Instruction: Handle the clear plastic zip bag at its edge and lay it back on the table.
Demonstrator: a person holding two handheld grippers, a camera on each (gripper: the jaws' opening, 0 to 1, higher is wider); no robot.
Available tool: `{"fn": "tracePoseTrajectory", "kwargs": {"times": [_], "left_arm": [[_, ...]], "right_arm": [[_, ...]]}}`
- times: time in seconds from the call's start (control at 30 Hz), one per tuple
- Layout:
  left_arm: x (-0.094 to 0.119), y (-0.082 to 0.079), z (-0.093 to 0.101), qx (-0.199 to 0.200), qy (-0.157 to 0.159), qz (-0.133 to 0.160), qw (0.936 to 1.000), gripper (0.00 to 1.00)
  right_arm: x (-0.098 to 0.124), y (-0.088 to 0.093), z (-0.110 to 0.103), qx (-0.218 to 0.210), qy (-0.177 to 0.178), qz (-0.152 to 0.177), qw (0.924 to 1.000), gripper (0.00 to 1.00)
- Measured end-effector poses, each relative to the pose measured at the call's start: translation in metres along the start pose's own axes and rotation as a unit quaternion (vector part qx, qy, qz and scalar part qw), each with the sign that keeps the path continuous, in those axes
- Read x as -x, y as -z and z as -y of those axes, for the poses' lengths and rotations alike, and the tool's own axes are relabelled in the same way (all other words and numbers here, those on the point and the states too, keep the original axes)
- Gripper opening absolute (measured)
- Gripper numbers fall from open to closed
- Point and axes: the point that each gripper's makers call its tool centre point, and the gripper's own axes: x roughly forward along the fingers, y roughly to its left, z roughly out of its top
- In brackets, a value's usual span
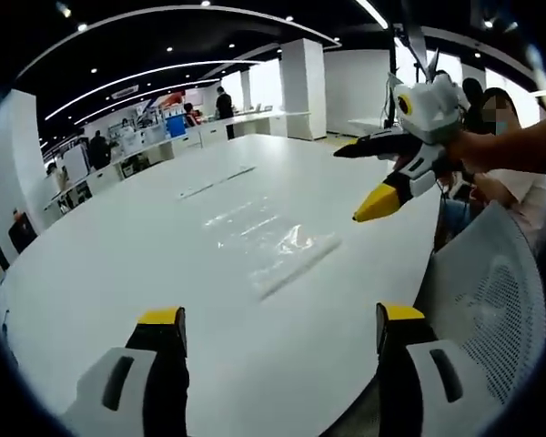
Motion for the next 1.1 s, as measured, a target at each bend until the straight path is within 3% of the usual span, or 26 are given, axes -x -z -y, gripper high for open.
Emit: {"fn": "tracePoseTrajectory", "kwargs": {"times": [0.3, 0.63, 0.8, 1.1], "left_arm": [[0.002, -0.001, -0.008, 0.028, -0.01, 0.01, 0.9995, 0.99], [0.015, 0.001, -0.008, 0.044, -0.012, 0.031, 0.9985, 0.99], [0.024, -0.004, -0.004, 0.052, -0.003, 0.06, 0.9969, 0.99], [0.034, 0.002, 0.002, 0.058, -0.001, 0.066, 0.9961, 0.99]], "right_arm": [[0.017, -0.004, -0.013, 0.005, 0.002, 0.019, 0.9998, 1.0], [0.032, -0.002, -0.017, -0.025, 0.007, 0.03, 0.9992, 1.0], [0.04, -0.002, -0.021, -0.025, 0.01, 0.035, 0.999, 1.0], [0.051, -0.001, -0.028, -0.03, 0.02, 0.048, 0.9982, 1.0]]}}
